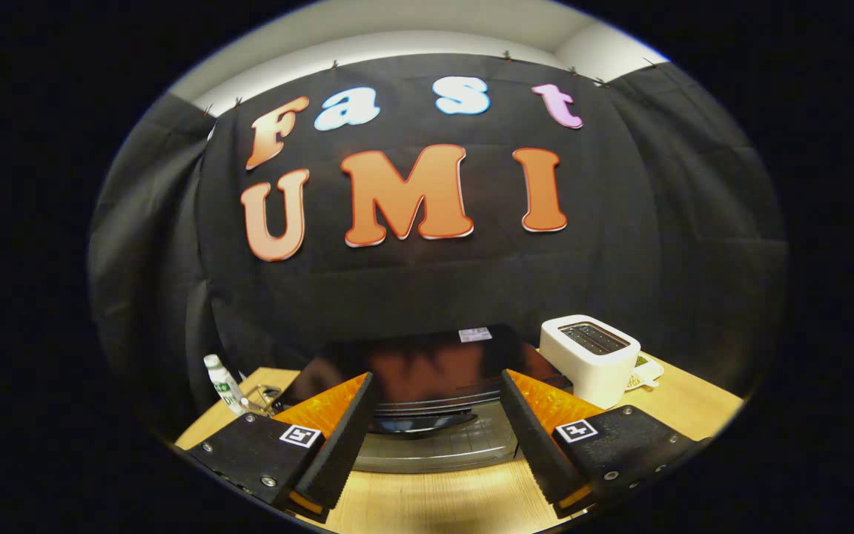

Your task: Open the toaster oven, put the food inside, and close the toaster oven door.

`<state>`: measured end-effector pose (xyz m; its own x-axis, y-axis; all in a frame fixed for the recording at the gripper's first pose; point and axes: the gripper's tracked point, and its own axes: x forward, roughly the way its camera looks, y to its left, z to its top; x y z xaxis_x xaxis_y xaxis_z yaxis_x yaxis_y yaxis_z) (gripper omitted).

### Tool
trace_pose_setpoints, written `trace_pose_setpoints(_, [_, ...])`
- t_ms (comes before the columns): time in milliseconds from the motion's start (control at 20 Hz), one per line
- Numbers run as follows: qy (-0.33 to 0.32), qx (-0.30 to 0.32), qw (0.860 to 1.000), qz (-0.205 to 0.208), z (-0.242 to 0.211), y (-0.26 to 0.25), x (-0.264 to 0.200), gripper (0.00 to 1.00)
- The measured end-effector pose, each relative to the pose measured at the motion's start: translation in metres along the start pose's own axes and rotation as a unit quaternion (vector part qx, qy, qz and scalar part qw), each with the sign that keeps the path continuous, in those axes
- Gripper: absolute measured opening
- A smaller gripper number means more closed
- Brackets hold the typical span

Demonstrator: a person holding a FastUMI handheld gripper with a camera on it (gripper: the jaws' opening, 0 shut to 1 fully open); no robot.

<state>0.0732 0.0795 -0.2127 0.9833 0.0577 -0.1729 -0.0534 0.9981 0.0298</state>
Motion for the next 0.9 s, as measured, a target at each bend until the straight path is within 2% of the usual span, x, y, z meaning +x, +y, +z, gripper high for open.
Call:
trace_pose_setpoints(200, [0.023,-0.007,1.000,0.015,-0.019,0.016,0.025,0.99])
trace_pose_setpoints(400, [0.039,-0.046,0.998,0.020,-0.032,0.027,0.046,0.99])
trace_pose_setpoints(650, [0.045,-0.038,0.998,0.019,-0.036,0.030,0.049,0.99])
trace_pose_setpoints(900, [0.052,-0.043,0.997,0.029,-0.038,0.032,0.034,0.99])
